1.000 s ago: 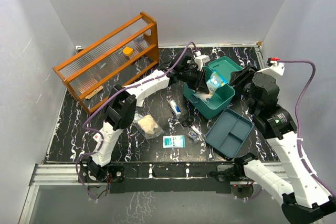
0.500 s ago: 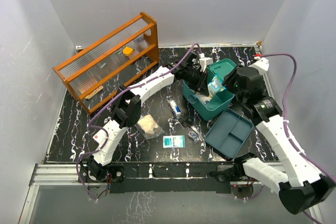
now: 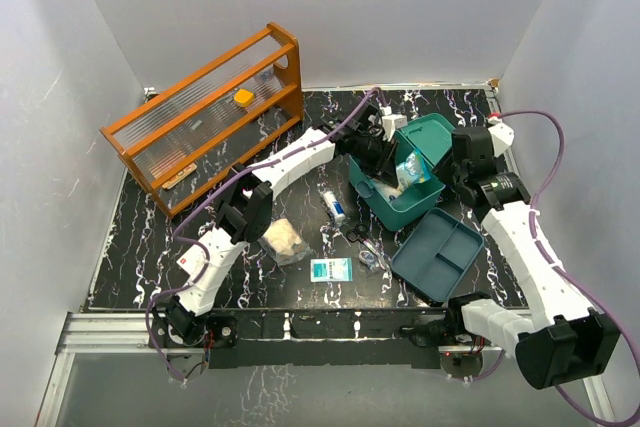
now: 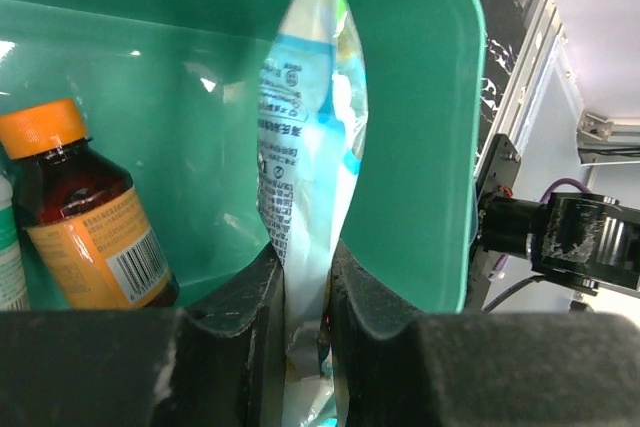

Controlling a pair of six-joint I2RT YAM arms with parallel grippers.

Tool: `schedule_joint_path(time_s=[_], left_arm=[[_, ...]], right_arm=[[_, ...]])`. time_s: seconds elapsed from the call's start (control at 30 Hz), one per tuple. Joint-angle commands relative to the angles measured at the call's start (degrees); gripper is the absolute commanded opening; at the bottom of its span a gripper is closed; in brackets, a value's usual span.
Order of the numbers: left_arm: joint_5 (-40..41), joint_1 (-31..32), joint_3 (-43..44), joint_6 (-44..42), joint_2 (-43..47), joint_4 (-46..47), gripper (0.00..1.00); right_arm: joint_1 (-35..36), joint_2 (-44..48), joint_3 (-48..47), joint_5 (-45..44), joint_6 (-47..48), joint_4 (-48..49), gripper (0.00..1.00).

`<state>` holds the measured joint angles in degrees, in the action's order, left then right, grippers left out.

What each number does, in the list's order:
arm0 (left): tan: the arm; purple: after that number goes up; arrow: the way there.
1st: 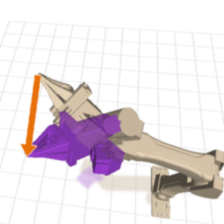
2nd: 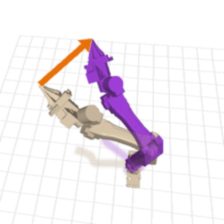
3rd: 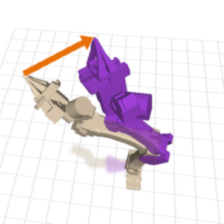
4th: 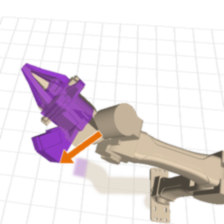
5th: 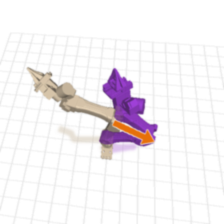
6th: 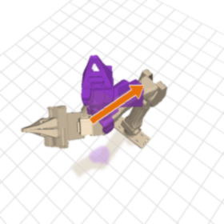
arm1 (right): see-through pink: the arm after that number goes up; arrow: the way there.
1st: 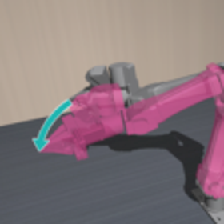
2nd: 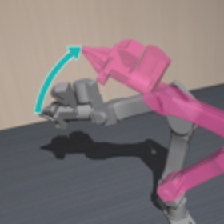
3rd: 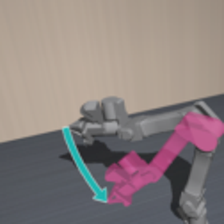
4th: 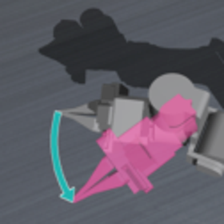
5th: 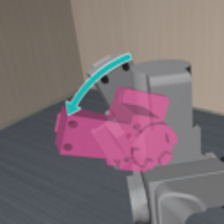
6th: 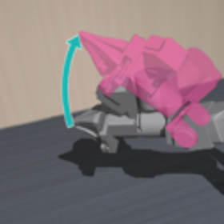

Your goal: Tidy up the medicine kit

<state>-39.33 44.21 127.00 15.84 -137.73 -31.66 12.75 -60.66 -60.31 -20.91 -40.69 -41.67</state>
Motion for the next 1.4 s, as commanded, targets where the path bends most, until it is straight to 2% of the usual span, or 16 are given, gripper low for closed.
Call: schedule_joint_path(time_s=[0.0, 0.13, 0.3, 0.67, 0.87, 1.07, 1.27, 1.37], left_arm=[[0.8, 0.7, 0.9, -1.9, -2.3, -2.4, 0.17], [1.4, 0.7, 1.1, -2.3, -3.2, -0.7, 0.16], [1.2, 1.0, 1.2, -1.4, -3.8, 2.1, 0.16], [10.4, 3.5, 1.0, -3.1, -2.9, -1.4, 0.21], [11.0, 4.0, 1.1, -3.0, -1.9, -1.2, 0.23], [14.3, 5.2, 0.4, -0.5, -2.1, 0.0, 0.2], [11.3, 5.8, -1.5, -0.5, -1.4, 1.0, 0.2], [12.2, 5.8, -1.9, -0.8, -0.1, 1.6, 0.28]], right_arm=[[-4.4, -0.2, 2.7, 5.2, -1.3, -0.4, 0.34], [-6.5, -0.8, 5.4, 12.7, 0.1, 3.2, 0.34], [-6.9, -2.2, 6.3, 17.3, 1.3, 6.1, 0.34], [-7.5, -3.4, 7.3, 13.3, 0.7, 5.3, 0.33], [-7.5, -2.6, 7.6, 12.8, 0.3, 5.5, 0.32], [-7.5, -1.6, 8.0, 11.3, -0.6, 5.6, 0.32], [-7.5, -0.1, 8.3, 10.6, -1.2, 6.1, 0.3], [-7.5, 0.3, 7.9, 10.8, -1.0, 6.2, 0.3]])
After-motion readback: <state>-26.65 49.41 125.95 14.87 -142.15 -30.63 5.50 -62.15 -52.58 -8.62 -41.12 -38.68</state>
